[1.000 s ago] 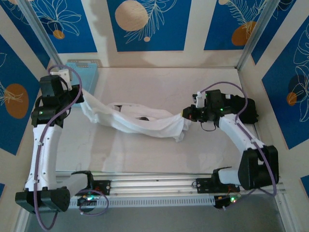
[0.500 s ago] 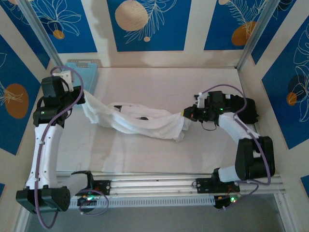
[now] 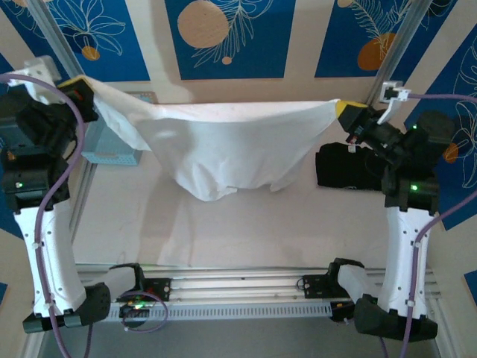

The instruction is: Fold the inside-out t-shirt

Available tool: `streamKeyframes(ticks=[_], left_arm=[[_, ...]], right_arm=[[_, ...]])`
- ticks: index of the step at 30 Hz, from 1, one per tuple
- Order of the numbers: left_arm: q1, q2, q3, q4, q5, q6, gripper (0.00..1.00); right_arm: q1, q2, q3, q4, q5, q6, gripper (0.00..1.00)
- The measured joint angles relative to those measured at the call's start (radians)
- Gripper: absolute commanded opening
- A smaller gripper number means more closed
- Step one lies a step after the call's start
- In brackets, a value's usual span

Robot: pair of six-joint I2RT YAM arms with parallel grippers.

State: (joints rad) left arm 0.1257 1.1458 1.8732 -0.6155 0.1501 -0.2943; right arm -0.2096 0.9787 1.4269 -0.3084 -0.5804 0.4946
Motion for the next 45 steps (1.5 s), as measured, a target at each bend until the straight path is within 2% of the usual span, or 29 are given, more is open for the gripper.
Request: streamKeyframes(ticks=[6, 12, 18, 26, 32, 36, 41, 45], left_arm=[[0.014, 0.083, 0.224, -0.050, -0.001, 0.004, 0.00], [0.014, 0.093, 0.249, -0.101, 0.000, 0.016, 0.00], [0.016, 0.106, 0.111, -0.079, 0.040, 0.014, 0.00], [0.016, 0.250, -0.018, -0.056, 0.086, 0.015, 0.00], [0.016, 0.209, -0.193, -0.035, 0.082, 0.042, 0.00], [0.016, 0.171, -0.336, -0.021, 0.069, 0.064, 0.00], [0.016, 0.170, -0.450, -0.013, 0.059, 0.073, 0.00], [0.016, 0.172, -0.463, -0.008, 0.066, 0.072, 0.00]], right_arm=[[-0.032, 0.016, 0.117, -0.053, -0.001, -0.005, 0.00], [-0.033, 0.020, 0.155, -0.090, -0.012, -0.023, 0.00], [-0.012, 0.058, 0.101, -0.073, -0.026, -0.023, 0.00], [0.100, 0.305, 0.081, -0.092, -0.015, -0.043, 0.00], [0.218, 0.321, -0.134, -0.097, 0.003, -0.072, 0.00], [0.253, 0.367, -0.288, -0.089, -0.016, -0.079, 0.00], [0.294, 0.531, -0.348, -0.031, -0.059, -0.089, 0.02], [0.314, 0.659, -0.348, 0.029, -0.089, -0.092, 0.04]])
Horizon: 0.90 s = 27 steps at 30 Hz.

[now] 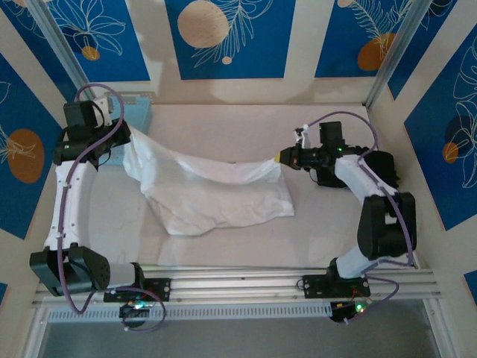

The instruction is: Fold the inside-out t-shirt

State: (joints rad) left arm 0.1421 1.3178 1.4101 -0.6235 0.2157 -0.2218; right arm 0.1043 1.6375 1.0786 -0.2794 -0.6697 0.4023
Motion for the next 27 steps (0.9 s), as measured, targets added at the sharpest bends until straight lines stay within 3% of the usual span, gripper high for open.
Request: streamKeyframes(ticks=[8, 17, 27], left_arm=[[0.000, 0.000, -0.002, 0.027, 0.021, 0.000, 0.00], [0.000, 0.000, -0.002, 0.039, 0.021, 0.000, 0.00], [0.000, 0.000, -0.002, 0.040, 0.021, 0.000, 0.00]], right_arm=[[-0.002, 0.183, 0.033, 0.045, -0.020, -0.003, 0.10], [-0.020, 0.183, 0.006, 0.085, -0.039, -0.006, 0.26], [-0.034, 0.147, -0.068, 0.090, -0.038, -0.007, 0.33]])
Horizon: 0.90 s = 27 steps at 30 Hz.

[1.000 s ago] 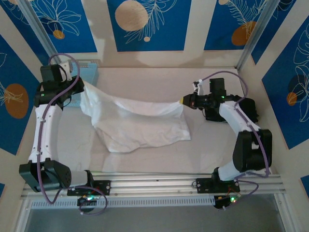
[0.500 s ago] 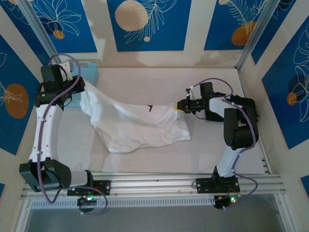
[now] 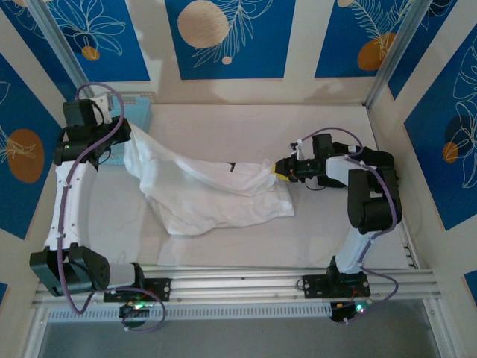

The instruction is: Fold the inside-out t-shirt

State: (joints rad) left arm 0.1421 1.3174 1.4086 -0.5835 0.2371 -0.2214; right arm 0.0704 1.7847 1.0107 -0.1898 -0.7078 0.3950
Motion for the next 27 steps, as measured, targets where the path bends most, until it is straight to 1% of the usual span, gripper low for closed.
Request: streamKeyframes(ticks=[7, 18, 21, 27], left_arm=[[0.000, 0.000, 0.000, 0.000, 0.000, 0.000, 0.00], [0.000, 0.000, -0.006, 0.002, 0.000, 0.005, 0.00], [0.000, 0.000, -0.011, 0.001, 0.000, 0.005, 0.00], [0.000, -0.001, -0.012, 0.001, 0.000, 0.005, 0.00]], right_arm=[[0.000, -0.039, -0.025, 0.012, 0.000, 0.000, 0.33], [0.019, -0.041, -0.027, 0.016, 0.001, -0.003, 0.32], [0.026, -0.040, -0.027, 0.016, 0.001, -0.003, 0.25], [0.028, -0.040, -0.026, 0.014, 0.009, -0.015, 0.02]])
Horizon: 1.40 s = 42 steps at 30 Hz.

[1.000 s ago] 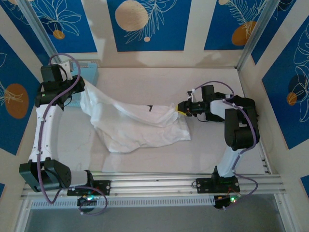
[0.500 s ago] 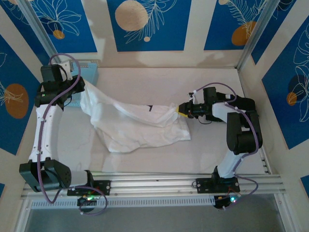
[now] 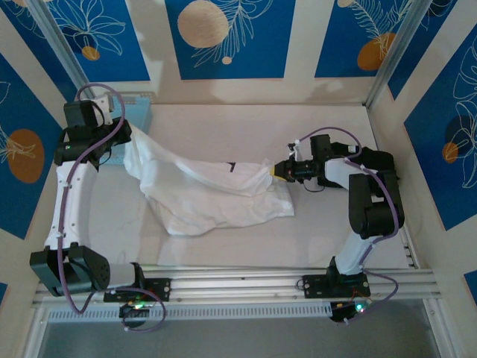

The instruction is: Fold the inside-out t-shirt

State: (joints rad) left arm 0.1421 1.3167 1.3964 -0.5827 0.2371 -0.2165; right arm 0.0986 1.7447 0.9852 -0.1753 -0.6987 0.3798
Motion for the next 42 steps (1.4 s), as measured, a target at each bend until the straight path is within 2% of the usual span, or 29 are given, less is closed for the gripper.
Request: streamKeyframes(ticks=[4, 6, 10, 13, 18, 22, 25, 29, 36, 42], left_arm=[[0.000, -0.003, 0.000, 0.000, 0.008, -0.001, 0.00], [0.000, -0.014, 0.000, -0.001, 0.020, -0.007, 0.00], [0.000, -0.105, 0.000, 0.001, 0.048, -0.040, 0.00], [0.000, -0.217, 0.031, -0.003, 0.051, -0.065, 0.00], [0.001, -0.351, 0.239, -0.003, 0.016, -0.087, 0.00], [0.002, -0.360, 0.476, -0.023, -0.033, -0.089, 0.00], [0.002, -0.339, 0.636, -0.036, -0.058, -0.087, 0.00], [0.003, -0.312, 0.728, -0.046, -0.075, -0.081, 0.00], [0.003, -0.154, 0.666, -0.036, -0.069, -0.081, 0.00], [0.002, 0.102, 0.581, -0.032, -0.058, -0.081, 0.00]], right_arm=[[-0.014, -0.017, 0.000, -0.004, 0.003, -0.003, 0.00], [-0.037, -0.072, 0.000, -0.016, 0.007, 0.005, 0.00], [-0.107, -0.327, 0.014, -0.059, 0.029, 0.016, 0.00], [-0.146, -0.539, 0.102, -0.121, 0.072, 0.012, 0.00], [-0.190, -0.794, 0.309, -0.227, 0.167, -0.006, 0.00], [-0.202, -0.891, 0.492, -0.318, 0.254, -0.033, 0.00], [-0.202, -0.912, 0.610, -0.372, 0.298, -0.053, 0.00], [-0.202, -0.916, 0.696, -0.417, 0.340, -0.074, 0.00], [-0.202, -0.840, 0.658, -0.370, 0.350, -0.069, 0.00], [-0.200, -0.592, 0.584, -0.291, 0.352, -0.066, 0.00]])
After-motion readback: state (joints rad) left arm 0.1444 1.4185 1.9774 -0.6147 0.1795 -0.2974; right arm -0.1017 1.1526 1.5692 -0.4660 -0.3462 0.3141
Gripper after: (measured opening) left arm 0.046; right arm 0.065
